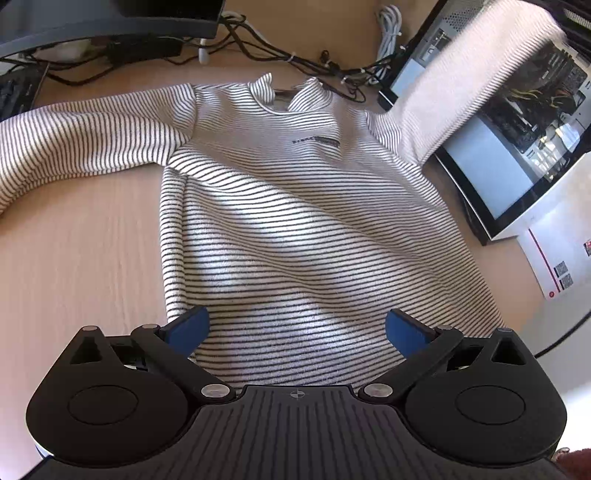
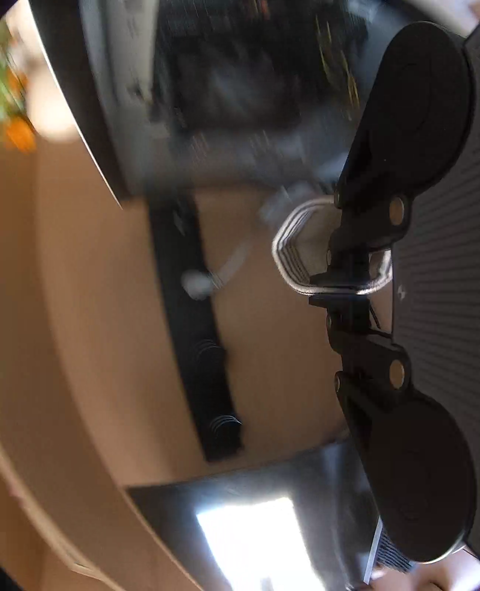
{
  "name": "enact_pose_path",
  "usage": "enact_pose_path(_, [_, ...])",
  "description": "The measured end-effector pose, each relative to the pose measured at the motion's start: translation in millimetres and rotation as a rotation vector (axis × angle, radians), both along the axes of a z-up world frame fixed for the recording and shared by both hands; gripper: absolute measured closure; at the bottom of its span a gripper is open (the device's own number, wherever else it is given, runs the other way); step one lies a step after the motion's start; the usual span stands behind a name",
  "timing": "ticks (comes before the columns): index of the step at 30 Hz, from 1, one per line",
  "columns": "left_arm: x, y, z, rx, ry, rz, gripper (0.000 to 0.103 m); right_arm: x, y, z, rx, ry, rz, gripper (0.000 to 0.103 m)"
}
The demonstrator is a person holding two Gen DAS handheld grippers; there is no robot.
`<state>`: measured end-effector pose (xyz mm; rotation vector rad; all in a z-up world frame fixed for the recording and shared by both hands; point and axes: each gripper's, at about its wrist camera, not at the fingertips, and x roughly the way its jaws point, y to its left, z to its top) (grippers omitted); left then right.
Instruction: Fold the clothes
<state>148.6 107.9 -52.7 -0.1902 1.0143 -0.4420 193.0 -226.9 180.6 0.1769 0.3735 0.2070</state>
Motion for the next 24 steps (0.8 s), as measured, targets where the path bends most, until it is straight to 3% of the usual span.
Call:
enact_pose_path(7, [-3, 1, -1, -0.008, -0.01, 0.006, 0.0, 29, 73, -20, -0.056, 0.051, 0.145, 0.099])
enact_pose_path(17, [-2, 0, -1, -0.011, -0.01, 0.013, 0.0, 35, 109, -20, -0.073, 0.035, 0.25, 0.097])
enact_pose_path(22, [0, -3, -1, 0.005, -0.01, 0.015, 0.0, 47, 105, -30, -0.049, 0.058, 0.252, 0.083])
enact_pose_path(24, [0, -4, -1, 0.014, -0.011, 0.015, 0.0, 42, 98, -46, -0.048, 0.093, 0.248, 0.07])
